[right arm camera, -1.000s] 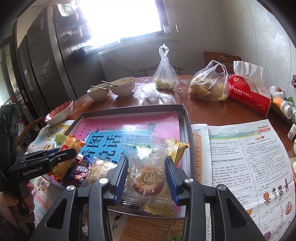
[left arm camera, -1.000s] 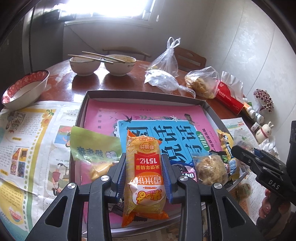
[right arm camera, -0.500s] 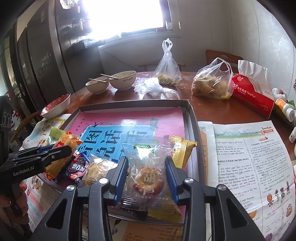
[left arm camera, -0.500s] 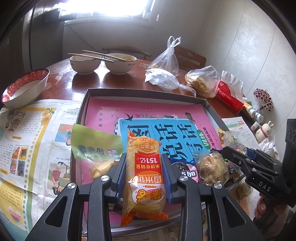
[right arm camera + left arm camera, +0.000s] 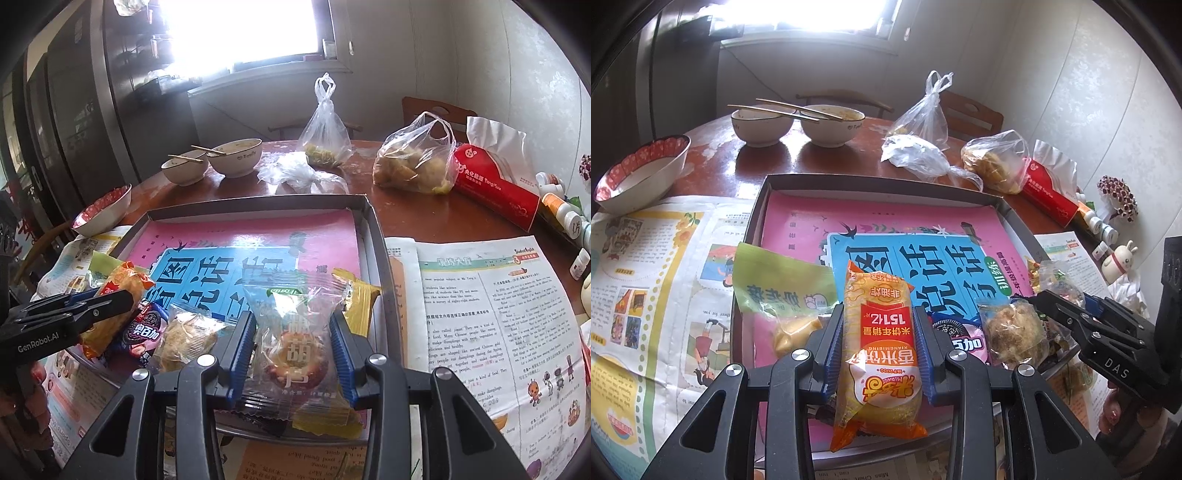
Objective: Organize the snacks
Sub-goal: 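Lower both snacks into the tray and open both grippers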
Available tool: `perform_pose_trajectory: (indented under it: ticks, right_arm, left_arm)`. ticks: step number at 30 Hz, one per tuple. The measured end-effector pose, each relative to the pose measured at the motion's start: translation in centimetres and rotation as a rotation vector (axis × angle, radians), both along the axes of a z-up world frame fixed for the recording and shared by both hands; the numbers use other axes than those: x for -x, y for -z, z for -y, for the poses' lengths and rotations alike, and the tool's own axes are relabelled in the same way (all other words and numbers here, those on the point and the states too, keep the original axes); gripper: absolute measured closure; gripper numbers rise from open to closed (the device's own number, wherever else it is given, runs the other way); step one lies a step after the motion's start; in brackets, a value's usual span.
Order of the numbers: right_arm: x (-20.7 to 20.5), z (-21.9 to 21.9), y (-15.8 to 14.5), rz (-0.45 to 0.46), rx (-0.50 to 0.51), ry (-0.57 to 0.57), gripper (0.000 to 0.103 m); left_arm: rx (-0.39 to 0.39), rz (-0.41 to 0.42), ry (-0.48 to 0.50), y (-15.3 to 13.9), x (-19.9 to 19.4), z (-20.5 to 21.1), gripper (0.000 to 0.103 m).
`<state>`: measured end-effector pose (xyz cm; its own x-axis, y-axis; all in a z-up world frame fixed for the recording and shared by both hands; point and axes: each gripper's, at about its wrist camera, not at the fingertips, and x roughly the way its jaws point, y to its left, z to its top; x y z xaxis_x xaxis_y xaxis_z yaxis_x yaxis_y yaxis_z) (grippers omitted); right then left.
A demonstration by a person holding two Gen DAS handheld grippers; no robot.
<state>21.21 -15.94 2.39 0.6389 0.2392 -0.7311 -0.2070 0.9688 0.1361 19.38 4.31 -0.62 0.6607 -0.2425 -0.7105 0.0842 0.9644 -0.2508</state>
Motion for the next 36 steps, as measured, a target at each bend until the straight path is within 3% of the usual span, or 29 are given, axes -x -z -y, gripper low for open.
perform_pose_trajectory:
  ticks: [8, 15, 22, 36]
  right_arm:
    - [0.1, 0.1, 0.0, -0.012, -0.014, -0.003, 0.06]
    - [0.6, 0.4, -0.5, -0.004, -0.029, -0.004, 0.049]
    - [1.1, 0.7, -0.8, 0.003, -0.028, -0.001, 0.048]
    - [1.7, 1.1, -1.5, 0.032, -0.022, 0.001, 0.045]
  left_arm:
    - [-0.002, -0.002, 0.001, 0.0, 0.0, 0.0, 0.067]
    - [0.002, -0.006, 0.003, -0.1, 0.1, 0.3, 0.067]
    - [0.042, -0.012, 0.012, -0.4, 0.3, 0.1, 0.067]
    - [0.028, -0.006, 0.009, -1.1, 0.6, 0.4, 0.063]
